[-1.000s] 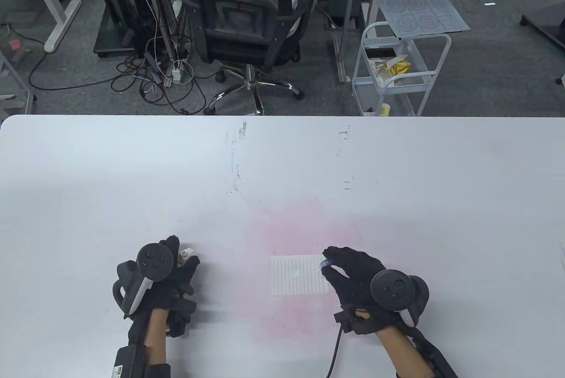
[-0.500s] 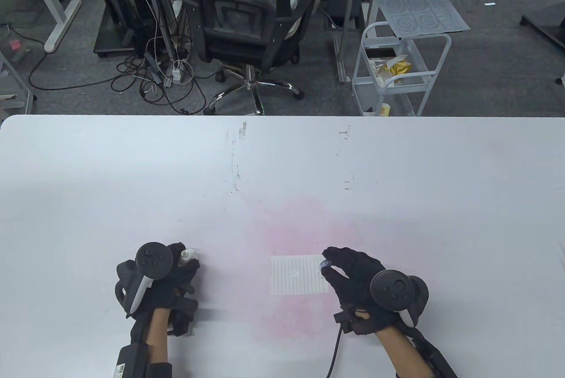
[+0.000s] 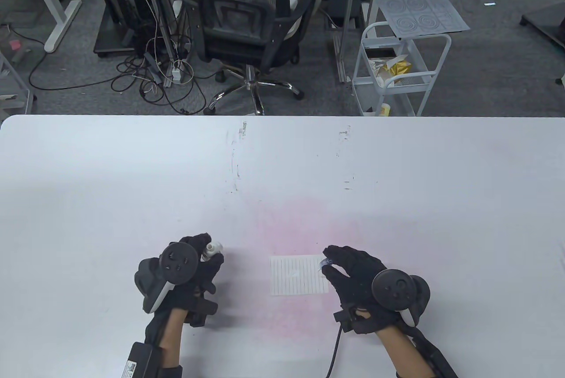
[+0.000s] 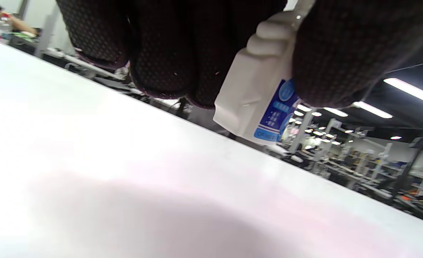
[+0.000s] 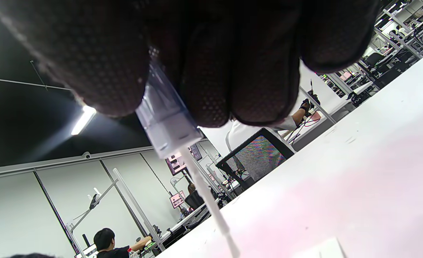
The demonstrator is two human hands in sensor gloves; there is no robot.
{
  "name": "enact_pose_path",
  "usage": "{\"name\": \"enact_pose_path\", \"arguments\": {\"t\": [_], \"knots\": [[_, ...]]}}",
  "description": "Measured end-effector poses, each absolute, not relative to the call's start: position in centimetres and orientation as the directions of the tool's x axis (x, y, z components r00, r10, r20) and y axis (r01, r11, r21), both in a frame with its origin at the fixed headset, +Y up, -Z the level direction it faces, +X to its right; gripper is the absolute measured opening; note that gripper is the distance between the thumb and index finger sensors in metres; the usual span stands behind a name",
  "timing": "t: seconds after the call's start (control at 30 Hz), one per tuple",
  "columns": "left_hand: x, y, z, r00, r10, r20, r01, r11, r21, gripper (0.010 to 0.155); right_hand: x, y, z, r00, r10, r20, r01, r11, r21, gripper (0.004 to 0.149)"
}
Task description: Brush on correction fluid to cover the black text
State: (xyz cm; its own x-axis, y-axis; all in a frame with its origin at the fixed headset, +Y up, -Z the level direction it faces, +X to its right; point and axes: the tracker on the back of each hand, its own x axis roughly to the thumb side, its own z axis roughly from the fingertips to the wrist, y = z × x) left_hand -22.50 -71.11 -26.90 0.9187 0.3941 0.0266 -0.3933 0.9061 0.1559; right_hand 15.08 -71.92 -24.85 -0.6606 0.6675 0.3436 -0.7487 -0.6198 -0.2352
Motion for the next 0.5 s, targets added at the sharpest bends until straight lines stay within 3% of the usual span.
{"name": "enact_pose_path", "arguments": {"t": [0.2,0.5], "knots": [[-18.3,-69.7,-26.0,0.891,0.413,0.188,-0.441,0.886,0.145,0.061,15.3,-71.4,-24.8,-0.650,0.672,0.353,-0.758,-0.603,-0.247,0.046],[-12.7,-70.6,-25.2,0.835,0.412,0.366,-0.446,0.895,0.011,0.061,15.7,-71.1,-24.8,-0.644,0.676,0.359,-0.765,-0.590,-0.260,0.047]]}}
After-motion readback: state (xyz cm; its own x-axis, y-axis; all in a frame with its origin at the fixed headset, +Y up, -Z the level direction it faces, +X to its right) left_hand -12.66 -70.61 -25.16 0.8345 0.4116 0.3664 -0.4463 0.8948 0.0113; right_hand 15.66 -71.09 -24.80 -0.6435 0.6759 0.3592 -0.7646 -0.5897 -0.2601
